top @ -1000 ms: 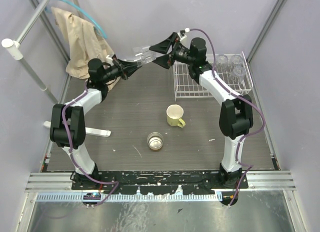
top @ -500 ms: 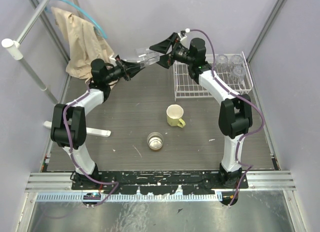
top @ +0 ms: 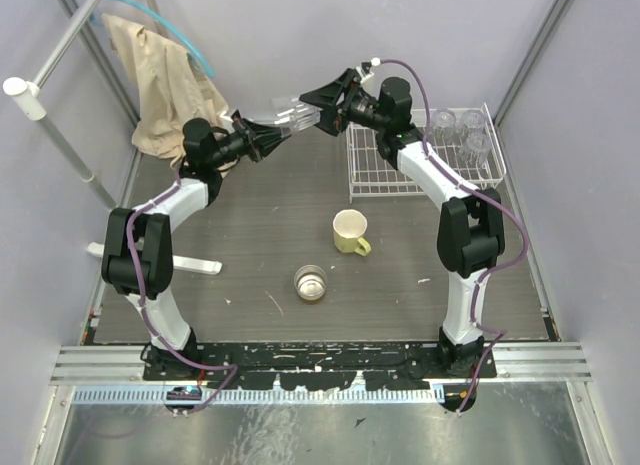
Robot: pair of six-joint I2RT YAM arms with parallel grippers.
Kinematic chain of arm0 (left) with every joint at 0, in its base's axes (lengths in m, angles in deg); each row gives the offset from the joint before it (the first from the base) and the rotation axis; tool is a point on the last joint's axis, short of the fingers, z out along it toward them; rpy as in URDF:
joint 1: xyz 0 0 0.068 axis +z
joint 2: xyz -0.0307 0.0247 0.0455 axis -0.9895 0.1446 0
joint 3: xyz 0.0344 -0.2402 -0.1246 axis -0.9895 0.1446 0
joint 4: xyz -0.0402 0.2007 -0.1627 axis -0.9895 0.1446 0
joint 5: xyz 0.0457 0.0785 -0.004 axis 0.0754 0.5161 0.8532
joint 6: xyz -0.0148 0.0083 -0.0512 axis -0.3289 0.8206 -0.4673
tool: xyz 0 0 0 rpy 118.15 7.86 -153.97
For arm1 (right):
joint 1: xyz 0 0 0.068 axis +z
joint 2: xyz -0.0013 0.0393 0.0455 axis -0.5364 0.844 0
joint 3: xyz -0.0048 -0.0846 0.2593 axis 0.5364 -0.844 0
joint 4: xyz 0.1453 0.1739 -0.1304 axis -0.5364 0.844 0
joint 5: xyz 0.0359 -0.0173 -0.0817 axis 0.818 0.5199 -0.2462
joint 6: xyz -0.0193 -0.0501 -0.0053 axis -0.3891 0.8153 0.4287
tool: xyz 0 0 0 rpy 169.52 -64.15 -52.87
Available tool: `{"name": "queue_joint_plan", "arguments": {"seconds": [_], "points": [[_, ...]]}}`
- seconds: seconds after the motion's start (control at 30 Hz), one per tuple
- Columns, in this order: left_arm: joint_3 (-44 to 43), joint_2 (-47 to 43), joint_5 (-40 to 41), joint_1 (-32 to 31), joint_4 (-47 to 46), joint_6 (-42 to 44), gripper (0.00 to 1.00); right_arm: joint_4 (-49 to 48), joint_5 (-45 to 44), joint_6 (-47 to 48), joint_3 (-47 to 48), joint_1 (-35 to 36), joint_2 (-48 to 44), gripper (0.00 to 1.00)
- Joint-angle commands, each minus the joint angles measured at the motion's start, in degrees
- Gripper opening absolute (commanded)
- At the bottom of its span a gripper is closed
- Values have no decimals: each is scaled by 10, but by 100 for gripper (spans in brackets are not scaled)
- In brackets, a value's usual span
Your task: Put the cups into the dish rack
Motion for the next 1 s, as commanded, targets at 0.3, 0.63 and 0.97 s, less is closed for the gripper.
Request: {"name": "queue_joint_plan", "arguments": {"seconds": [0.3, 0.63, 0.97], "points": [[-26, -33, 30, 19, 198, 174, 44, 22, -19, 42, -6, -21, -43, 34], [-167, -63, 157, 25, 676, 543, 66, 222, -81, 210, 50, -90, -51, 32], [-196, -52, 174, 27, 733, 598, 69, 455, -217, 395, 210, -149, -13, 30]]}}
